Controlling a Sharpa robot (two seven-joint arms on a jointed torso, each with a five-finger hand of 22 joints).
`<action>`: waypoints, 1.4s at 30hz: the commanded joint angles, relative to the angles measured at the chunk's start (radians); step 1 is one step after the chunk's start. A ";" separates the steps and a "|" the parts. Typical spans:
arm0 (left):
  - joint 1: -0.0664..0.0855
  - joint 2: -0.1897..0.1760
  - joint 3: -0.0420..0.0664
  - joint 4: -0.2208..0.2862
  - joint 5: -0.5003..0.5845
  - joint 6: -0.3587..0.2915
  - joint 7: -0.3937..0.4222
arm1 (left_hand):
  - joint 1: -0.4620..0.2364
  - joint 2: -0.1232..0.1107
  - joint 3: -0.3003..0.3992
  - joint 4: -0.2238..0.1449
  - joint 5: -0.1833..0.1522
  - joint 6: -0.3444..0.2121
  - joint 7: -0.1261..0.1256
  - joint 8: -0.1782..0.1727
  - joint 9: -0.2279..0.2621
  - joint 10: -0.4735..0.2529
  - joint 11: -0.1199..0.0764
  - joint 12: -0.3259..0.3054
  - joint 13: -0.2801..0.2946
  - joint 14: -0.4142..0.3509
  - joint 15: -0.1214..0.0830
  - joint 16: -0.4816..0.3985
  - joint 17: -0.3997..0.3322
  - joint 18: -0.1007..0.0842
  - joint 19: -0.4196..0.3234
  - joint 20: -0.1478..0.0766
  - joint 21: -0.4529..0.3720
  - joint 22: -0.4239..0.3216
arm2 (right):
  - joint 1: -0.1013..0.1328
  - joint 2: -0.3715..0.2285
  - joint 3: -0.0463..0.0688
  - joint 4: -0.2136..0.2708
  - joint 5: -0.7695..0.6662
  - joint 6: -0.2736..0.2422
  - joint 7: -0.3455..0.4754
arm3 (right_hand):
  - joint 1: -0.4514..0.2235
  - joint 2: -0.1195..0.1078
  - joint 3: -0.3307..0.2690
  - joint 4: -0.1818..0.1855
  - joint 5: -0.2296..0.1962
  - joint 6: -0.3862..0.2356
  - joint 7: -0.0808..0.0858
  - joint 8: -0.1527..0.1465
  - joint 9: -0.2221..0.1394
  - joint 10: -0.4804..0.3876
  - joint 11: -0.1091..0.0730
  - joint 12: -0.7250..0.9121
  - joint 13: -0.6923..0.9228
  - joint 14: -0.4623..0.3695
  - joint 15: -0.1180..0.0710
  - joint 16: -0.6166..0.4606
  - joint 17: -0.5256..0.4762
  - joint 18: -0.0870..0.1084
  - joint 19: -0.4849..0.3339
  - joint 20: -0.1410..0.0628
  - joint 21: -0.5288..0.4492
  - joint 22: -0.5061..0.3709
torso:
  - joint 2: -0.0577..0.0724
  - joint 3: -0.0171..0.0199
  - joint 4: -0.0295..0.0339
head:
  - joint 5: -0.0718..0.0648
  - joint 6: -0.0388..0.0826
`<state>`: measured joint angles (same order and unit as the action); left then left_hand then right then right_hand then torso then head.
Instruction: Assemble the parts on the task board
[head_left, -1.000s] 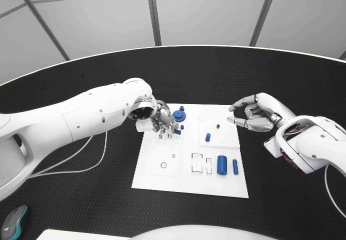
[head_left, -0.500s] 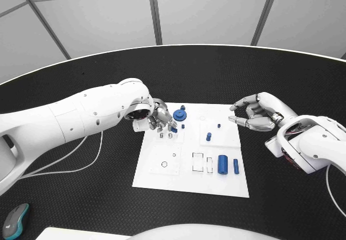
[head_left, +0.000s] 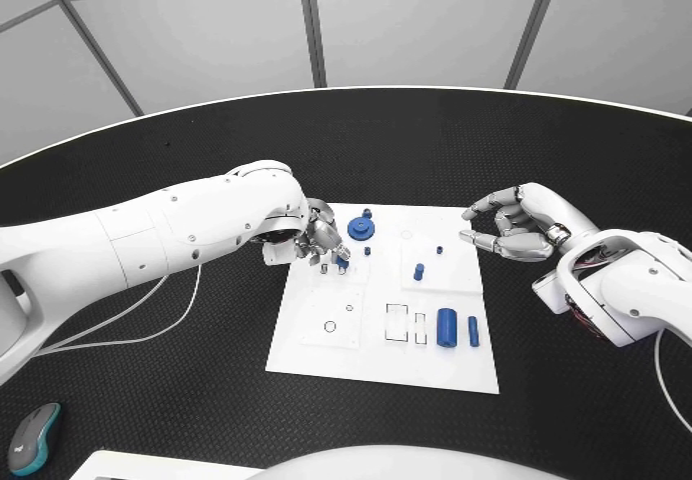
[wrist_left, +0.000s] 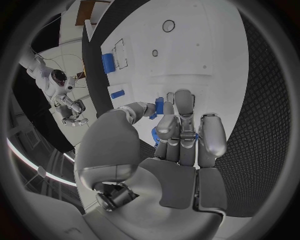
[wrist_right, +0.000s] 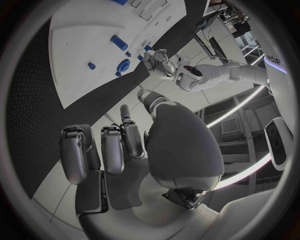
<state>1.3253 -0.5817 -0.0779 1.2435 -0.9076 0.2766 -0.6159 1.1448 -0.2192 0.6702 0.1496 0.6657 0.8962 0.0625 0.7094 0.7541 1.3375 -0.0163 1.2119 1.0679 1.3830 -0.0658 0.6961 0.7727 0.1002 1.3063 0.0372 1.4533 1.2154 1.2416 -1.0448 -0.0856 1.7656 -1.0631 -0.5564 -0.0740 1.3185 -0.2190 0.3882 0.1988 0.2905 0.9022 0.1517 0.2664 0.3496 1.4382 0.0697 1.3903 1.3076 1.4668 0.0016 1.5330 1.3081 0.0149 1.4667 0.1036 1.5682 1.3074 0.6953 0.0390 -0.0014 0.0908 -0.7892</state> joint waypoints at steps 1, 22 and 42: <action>0.000 0.001 -0.002 0.002 -0.004 -0.003 -0.007 | 0.003 0.007 0.162 -0.172 0.008 0.010 -0.001 -0.006 0.000 0.010 0.000 0.007 0.004 0.001 -0.006 -0.006 0.001 -0.020 0.008 -0.002 0.006 0.004 | 0.000 0.000 0.000 0.000 0.000 -0.001 0.000 | 0.005 0.001 0.001 0.004 0.007 0.004 -0.001 0.007 0.001 0.001 -0.004 0.006 0.108 0.083 -0.009 -0.003 0.172 -0.015 0.104 -0.006 0.003 0.263 | 0.000 0.0004 -0.0005 | 0.001 -0.001; -0.001 0.015 -0.007 -0.006 -0.036 -0.014 -0.024 | 0.001 0.007 0.160 -0.174 0.024 0.015 -0.002 -0.008 0.000 0.016 -0.001 0.013 0.012 0.001 -0.007 -0.007 0.002 -0.022 0.013 -0.003 0.009 0.010 | 0.000 0.001 0.000 0.002 0.000 -0.002 0.001 | 0.005 0.001 0.001 0.005 0.008 0.004 -0.001 0.007 0.001 0.002 -0.005 0.006 0.108 0.083 -0.009 -0.003 0.171 -0.015 0.104 -0.006 0.003 0.263 | 0.003 0.0003 0.0003 | 0.002 -0.005; -0.004 0.020 -0.016 -0.012 -0.069 -0.018 -0.028 | 0.000 0.007 0.159 -0.175 0.028 0.017 -0.002 -0.008 0.000 0.018 -0.001 0.014 0.014 0.001 -0.008 -0.007 0.002 -0.022 0.015 -0.003 0.010 0.013 | 0.000 0.000 0.000 0.002 0.000 -0.002 0.002 | 0.005 0.001 0.001 0.005 0.008 0.004 -0.001 0.007 0.001 0.002 -0.005 0.006 0.108 0.083 -0.009 -0.003 0.171 -0.015 0.104 -0.006 0.003 0.263 | 0.002 0.0002 0.0001 | 0.002 -0.013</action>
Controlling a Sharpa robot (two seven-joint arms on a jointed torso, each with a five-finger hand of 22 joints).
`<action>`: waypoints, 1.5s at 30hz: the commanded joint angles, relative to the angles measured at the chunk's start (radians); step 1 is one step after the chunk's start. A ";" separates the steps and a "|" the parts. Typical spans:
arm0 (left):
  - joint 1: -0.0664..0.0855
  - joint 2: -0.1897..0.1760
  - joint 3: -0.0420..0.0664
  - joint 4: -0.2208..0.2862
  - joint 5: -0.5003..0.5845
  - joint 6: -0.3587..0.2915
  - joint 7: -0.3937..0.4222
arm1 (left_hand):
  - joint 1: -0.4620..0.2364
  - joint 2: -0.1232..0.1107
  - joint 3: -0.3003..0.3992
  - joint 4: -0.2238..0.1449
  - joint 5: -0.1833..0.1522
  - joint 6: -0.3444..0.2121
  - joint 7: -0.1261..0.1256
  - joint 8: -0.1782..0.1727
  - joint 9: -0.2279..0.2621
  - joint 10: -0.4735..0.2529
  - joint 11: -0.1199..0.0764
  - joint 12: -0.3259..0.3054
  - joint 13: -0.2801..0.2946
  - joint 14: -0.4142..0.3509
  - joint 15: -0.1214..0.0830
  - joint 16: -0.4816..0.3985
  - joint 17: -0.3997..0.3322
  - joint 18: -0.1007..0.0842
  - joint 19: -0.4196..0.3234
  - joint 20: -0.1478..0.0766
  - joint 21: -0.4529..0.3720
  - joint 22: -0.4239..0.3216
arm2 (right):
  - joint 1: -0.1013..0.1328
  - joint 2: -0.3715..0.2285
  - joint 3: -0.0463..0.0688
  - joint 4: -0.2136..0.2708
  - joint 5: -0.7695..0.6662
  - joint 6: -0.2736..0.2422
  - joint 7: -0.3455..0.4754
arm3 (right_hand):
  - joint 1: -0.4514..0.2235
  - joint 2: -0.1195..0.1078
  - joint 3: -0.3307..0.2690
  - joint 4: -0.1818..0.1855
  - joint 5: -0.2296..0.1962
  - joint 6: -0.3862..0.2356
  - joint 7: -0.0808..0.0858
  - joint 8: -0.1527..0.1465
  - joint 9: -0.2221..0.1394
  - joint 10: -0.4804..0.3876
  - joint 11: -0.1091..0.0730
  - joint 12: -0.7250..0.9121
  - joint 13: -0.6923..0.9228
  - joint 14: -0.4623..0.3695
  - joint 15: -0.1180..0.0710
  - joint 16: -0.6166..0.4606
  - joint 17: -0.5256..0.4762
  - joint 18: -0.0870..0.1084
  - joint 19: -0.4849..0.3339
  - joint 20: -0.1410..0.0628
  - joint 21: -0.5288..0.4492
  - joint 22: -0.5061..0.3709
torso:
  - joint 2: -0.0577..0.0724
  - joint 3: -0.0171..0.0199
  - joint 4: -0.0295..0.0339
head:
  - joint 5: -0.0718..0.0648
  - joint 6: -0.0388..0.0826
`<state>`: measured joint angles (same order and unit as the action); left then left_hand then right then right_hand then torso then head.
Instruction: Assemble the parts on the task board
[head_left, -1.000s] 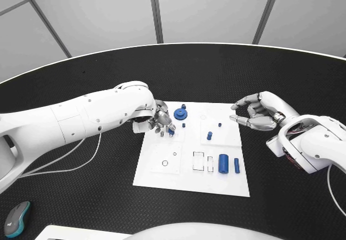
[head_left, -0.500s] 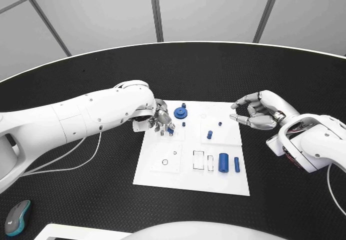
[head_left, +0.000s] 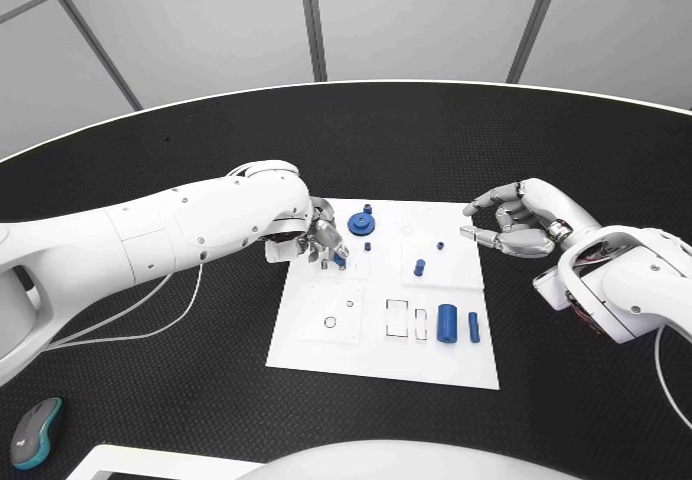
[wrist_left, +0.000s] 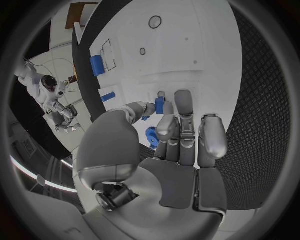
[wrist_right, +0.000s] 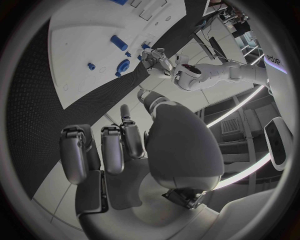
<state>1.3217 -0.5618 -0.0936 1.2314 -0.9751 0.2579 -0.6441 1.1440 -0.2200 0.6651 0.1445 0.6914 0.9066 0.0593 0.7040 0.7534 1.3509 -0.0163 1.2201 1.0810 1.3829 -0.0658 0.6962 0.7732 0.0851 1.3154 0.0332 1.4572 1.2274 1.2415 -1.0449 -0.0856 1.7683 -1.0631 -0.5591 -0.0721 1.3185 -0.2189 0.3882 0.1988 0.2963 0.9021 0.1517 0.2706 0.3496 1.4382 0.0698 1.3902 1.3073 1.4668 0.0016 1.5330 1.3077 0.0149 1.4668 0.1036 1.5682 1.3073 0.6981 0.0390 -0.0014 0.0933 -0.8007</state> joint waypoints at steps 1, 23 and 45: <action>0.000 0.000 0.000 0.000 -0.003 0.001 0.000 | 0.001 0.008 0.164 -0.170 0.003 0.006 0.001 -0.003 0.001 0.004 -0.001 0.006 0.001 0.002 -0.008 -0.007 0.001 -0.007 0.006 0.001 0.006 0.001 | 0.000 0.000 0.000 -0.001 0.000 0.001 0.000 | 0.005 0.001 0.001 0.005 0.002 0.004 -0.001 0.003 0.001 0.002 -0.005 0.006 0.108 0.083 -0.009 -0.003 0.172 -0.015 0.104 -0.006 0.003 0.263 | -0.001 0.0005 -0.0003 | 0.000 -0.002; -0.002 0.001 -0.002 0.009 -0.014 0.017 0.008 | 0.001 0.007 0.163 -0.171 0.005 0.007 0.001 -0.003 0.001 0.005 -0.002 0.006 0.001 0.002 -0.008 -0.007 0.002 -0.007 0.007 0.001 0.007 0.003 | 0.000 0.001 0.000 -0.003 0.000 0.003 -0.001 | 0.005 0.001 0.001 0.005 0.002 0.004 -0.001 0.003 0.001 0.002 -0.005 0.006 0.108 0.083 -0.009 -0.003 0.172 -0.015 0.104 -0.006 0.003 0.263 | -0.002 0.0010 -0.0002 | 0.001 -0.007; -0.003 0.002 -0.003 0.009 -0.014 0.031 0.006 | 0.001 0.007 0.162 -0.173 0.008 0.009 0.000 -0.004 0.001 0.008 -0.002 0.009 0.006 0.002 -0.008 -0.007 0.002 -0.008 0.007 0.001 0.007 0.003 | 0.000 0.004 0.000 -0.005 0.000 0.004 0.000 | 0.006 0.000 0.002 0.006 0.004 0.005 -0.001 0.005 0.001 0.003 -0.005 0.007 0.109 0.083 -0.010 -0.002 0.173 -0.015 0.104 -0.006 0.003 0.263 | -0.002 0.0010 -0.0003 | 0.000 -0.010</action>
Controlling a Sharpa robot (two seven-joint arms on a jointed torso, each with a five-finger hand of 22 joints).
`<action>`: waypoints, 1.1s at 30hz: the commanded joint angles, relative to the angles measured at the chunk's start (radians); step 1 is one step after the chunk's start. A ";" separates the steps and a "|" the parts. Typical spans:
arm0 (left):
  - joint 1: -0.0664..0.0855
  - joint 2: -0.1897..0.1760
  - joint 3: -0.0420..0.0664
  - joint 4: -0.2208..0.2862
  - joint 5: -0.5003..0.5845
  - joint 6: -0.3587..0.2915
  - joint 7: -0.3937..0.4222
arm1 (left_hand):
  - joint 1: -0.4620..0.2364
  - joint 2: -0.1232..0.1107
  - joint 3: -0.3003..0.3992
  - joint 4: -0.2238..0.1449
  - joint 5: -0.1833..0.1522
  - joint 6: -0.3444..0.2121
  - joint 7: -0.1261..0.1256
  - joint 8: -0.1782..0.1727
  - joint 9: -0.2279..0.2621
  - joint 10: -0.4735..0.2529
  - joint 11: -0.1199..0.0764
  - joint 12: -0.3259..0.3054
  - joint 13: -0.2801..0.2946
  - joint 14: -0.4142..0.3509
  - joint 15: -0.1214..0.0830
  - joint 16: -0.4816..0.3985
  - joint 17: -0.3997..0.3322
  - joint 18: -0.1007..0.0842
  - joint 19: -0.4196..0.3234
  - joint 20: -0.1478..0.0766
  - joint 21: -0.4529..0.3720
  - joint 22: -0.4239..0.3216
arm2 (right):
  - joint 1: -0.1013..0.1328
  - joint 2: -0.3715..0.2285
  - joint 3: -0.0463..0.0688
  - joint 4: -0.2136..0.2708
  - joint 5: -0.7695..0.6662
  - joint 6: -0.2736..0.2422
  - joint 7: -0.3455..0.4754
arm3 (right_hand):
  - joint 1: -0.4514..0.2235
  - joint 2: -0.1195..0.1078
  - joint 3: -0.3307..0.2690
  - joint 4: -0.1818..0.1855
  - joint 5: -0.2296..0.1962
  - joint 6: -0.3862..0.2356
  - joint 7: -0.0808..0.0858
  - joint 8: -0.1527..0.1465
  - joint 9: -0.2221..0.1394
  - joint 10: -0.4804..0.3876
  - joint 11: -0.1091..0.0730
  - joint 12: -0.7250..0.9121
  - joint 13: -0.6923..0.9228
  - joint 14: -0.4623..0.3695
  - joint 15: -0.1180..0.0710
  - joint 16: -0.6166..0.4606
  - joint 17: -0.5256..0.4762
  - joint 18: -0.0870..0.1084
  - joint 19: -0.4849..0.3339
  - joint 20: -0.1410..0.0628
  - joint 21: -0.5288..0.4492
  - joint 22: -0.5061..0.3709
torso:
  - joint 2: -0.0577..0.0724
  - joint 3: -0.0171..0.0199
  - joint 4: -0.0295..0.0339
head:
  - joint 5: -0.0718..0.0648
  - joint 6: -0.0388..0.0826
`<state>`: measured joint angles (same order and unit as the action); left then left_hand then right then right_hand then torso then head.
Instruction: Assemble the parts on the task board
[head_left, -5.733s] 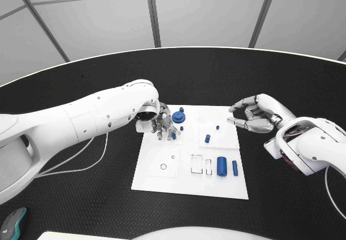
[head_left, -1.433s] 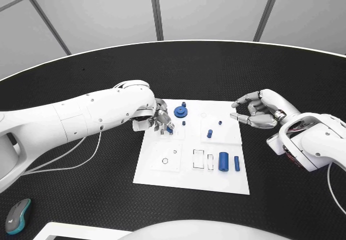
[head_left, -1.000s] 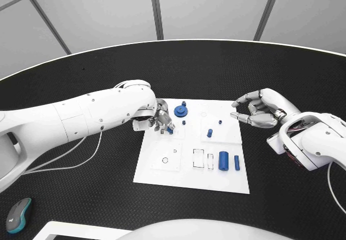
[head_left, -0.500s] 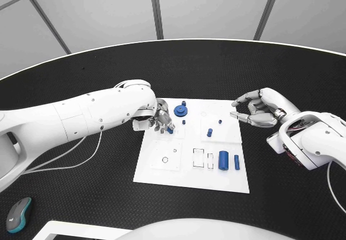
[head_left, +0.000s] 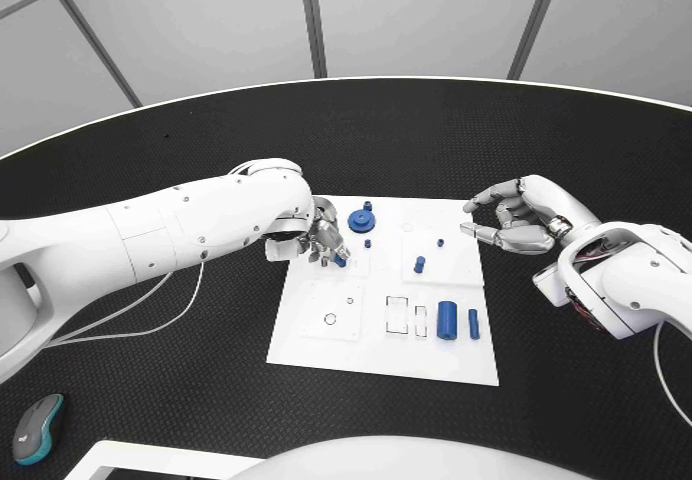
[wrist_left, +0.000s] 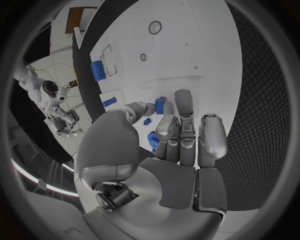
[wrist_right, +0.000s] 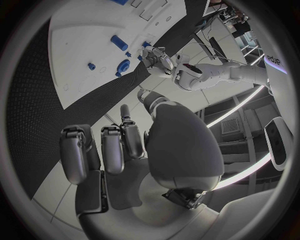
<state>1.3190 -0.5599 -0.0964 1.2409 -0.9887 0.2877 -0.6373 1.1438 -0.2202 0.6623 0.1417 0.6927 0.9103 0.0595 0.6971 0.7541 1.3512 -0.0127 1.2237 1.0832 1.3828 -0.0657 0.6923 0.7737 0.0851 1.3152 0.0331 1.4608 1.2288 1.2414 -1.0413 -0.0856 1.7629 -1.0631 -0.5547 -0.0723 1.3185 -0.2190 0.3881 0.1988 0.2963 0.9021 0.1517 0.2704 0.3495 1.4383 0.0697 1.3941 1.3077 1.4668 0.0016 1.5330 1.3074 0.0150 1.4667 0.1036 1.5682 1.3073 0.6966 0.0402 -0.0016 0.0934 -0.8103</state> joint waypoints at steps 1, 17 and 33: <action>0.000 0.001 0.000 0.000 0.000 0.002 -0.004 | 0.001 0.007 0.164 -0.170 0.007 0.005 0.000 0.003 0.001 0.007 -0.006 0.006 0.004 0.002 -0.008 -0.004 0.001 -0.008 0.007 0.001 0.004 0.002 | 0.000 0.000 0.000 0.000 0.000 0.000 0.000 | 0.006 0.000 0.002 0.006 0.004 0.005 -0.001 0.005 0.001 0.003 -0.005 0.003 0.109 0.083 -0.010 -0.002 0.173 -0.015 0.104 -0.006 0.003 0.263 | 0.000 0.0000 -0.0002 | -0.001 -0.001; 0.000 0.007 -0.001 -0.005 0.000 0.026 -0.017 | -0.003 0.009 0.159 -0.168 0.005 0.009 -0.001 0.003 0.001 0.017 -0.006 0.019 0.021 0.003 -0.008 -0.004 0.002 -0.008 0.009 0.000 0.004 0.004 | 0.000 0.001 0.000 -0.001 0.000 0.000 0.000 | 0.007 0.000 0.003 0.007 0.004 0.005 -0.002 0.006 0.001 0.002 -0.005 0.002 0.108 0.083 -0.010 -0.003 0.172 -0.015 0.104 -0.007 0.003 0.263 | 0.000 0.0002 -0.0001 | -0.003 -0.005; 0.000 0.021 -0.001 -0.015 0.001 0.005 -0.016 | -0.023 0.034 0.130 -0.147 -0.005 0.016 -0.007 0.003 0.005 0.033 -0.010 0.034 0.042 0.006 -0.009 -0.005 0.003 -0.009 0.012 0.001 0.003 0.007 | 0.000 -0.001 0.000 0.001 0.000 0.000 0.001 | 0.008 0.000 0.003 0.008 0.006 0.005 -0.002 0.006 0.001 0.003 -0.005 0.003 0.108 0.083 -0.010 -0.003 0.172 -0.015 0.104 -0.007 0.003 0.263 | 0.001 0.0005 0.0006 | -0.006 -0.007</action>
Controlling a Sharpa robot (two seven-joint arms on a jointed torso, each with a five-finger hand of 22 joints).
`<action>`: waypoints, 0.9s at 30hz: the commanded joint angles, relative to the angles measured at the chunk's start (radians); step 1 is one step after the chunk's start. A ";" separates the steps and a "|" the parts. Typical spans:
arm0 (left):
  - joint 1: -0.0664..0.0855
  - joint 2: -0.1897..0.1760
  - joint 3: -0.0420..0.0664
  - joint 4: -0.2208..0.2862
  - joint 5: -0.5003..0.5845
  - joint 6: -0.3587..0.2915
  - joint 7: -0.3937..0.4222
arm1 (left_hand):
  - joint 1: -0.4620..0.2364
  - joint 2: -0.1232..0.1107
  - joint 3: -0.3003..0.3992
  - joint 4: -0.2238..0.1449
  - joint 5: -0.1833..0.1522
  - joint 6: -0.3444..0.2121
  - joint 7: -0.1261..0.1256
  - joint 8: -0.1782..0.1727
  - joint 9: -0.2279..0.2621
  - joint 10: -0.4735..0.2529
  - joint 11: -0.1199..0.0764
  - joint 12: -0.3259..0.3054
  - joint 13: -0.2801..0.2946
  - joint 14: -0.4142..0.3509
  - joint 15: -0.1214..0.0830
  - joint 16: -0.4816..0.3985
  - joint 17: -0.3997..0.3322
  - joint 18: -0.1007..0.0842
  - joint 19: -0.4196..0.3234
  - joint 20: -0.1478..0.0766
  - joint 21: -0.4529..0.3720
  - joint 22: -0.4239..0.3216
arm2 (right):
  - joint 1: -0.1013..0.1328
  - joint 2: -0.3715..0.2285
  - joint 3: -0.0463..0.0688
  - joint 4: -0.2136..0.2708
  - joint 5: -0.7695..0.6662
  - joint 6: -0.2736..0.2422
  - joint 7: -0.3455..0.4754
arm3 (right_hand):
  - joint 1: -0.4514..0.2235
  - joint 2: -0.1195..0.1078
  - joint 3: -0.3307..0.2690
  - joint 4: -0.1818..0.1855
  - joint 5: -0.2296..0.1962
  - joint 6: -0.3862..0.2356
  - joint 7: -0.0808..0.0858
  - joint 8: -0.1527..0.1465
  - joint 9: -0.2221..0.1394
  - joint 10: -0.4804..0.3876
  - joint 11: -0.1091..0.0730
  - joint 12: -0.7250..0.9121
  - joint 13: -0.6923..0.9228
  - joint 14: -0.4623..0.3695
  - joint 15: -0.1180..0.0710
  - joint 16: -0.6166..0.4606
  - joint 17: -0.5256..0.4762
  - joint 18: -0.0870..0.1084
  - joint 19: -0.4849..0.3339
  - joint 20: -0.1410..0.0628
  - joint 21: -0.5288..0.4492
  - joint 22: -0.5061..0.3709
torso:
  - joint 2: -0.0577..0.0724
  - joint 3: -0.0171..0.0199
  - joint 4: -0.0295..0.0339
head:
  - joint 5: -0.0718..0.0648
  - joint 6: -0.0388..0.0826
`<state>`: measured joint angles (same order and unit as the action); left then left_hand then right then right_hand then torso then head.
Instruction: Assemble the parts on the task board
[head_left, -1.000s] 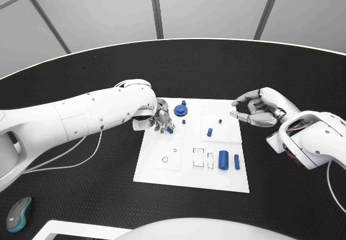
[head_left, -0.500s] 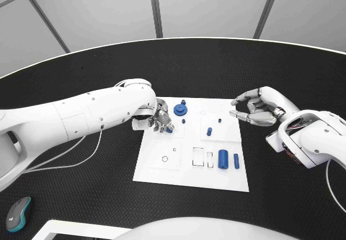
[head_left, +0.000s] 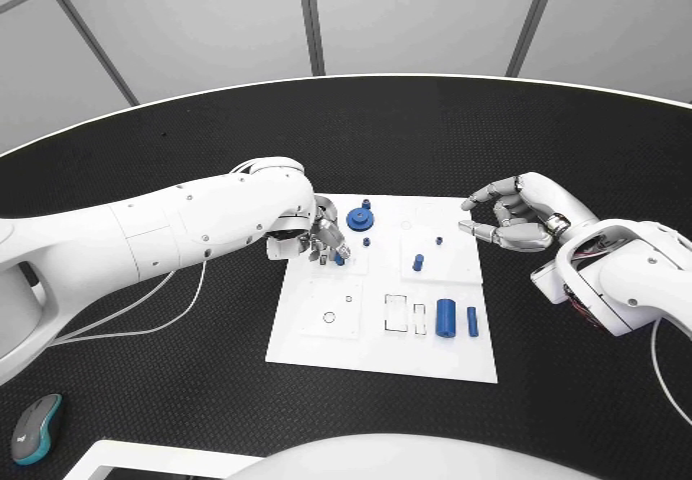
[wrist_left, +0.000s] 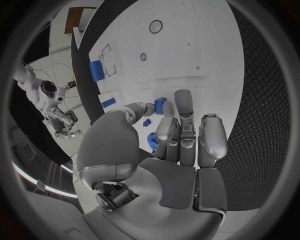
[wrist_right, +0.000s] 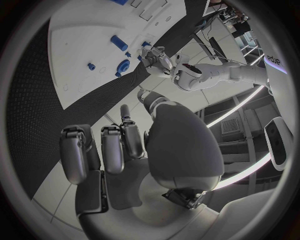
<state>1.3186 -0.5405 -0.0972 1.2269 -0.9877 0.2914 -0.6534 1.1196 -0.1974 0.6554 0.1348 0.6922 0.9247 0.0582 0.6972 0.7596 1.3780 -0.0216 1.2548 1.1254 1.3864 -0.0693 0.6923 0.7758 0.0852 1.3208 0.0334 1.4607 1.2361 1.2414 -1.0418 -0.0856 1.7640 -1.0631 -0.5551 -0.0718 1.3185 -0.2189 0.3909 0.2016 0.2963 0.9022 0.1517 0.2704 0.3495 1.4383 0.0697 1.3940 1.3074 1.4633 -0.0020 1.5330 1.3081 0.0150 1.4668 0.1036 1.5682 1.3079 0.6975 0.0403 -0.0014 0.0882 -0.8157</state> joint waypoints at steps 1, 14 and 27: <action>0.000 0.003 0.000 -0.003 0.000 0.003 -0.001 | 0.001 0.013 0.136 -0.139 -0.006 0.001 -0.006 0.003 -0.001 0.006 -0.001 0.002 0.000 0.002 -0.006 -0.005 0.002 -0.009 0.007 0.001 0.003 0.000 | 0.000 0.000 0.000 0.000 0.000 0.000 0.000 | 0.008 0.000 0.001 0.005 0.006 0.005 -0.002 0.006 0.001 0.003 -0.005 0.003 0.109 0.086 -0.006 -0.003 0.171 -0.015 0.104 -0.007 0.003 0.263 | 0.000 0.0003 0.0004 | -0.001 -0.002; 0.000 0.017 0.000 -0.022 0.000 0.042 -0.017 | 0.000 0.014 0.136 -0.138 -0.006 0.001 -0.006 0.002 -0.001 0.006 -0.001 0.002 0.000 0.002 -0.006 -0.005 0.002 -0.010 0.007 0.001 0.003 0.001 | 0.000 -0.004 0.000 0.004 0.000 0.002 -0.001 | 0.008 0.000 0.001 0.005 0.007 0.005 -0.002 0.006 0.001 0.002 -0.005 0.002 0.108 0.086 -0.007 -0.003 0.171 -0.015 0.104 -0.007 0.003 0.263 | 0.001 -0.0001 -0.0001 | -0.005 -0.007; -0.004 0.025 0.000 -0.038 0.002 0.030 -0.022 | -0.039 0.033 0.062 -0.096 -0.028 -0.006 -0.012 0.001 0.008 0.006 -0.003 -0.003 -0.002 0.003 -0.006 -0.006 0.007 -0.010 0.005 0.004 -0.004 -0.004 | 0.000 -0.006 0.000 0.007 0.000 0.003 -0.001 | 0.009 0.000 0.002 0.005 0.010 0.005 -0.002 0.007 0.001 0.001 -0.006 0.001 0.106 0.086 -0.007 -0.004 0.170 -0.015 0.104 -0.007 0.003 0.263 | -0.001 -0.0006 0.0003 | -0.008 -0.007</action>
<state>1.3151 -0.5161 -0.0975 1.1896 -0.9863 0.3212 -0.6749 1.0899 -0.1612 0.6400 0.1194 0.6689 0.9200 0.0551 0.6934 0.7656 1.3797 -0.0203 1.2548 1.1246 1.3863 -0.0692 0.6923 0.7817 0.0852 1.3203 0.0339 1.4606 1.2335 1.2414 -1.0476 -0.0856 1.7705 -1.0631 -0.5523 -0.0729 1.3185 -0.2189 0.3909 0.2015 0.3002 0.9021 0.1517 0.2704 0.3495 1.4383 0.0698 1.3940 1.3073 1.4633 -0.0019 1.5330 1.3078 0.0150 1.4667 0.1036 1.5682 1.3079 0.6970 0.0397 -0.0013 0.0808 -0.8230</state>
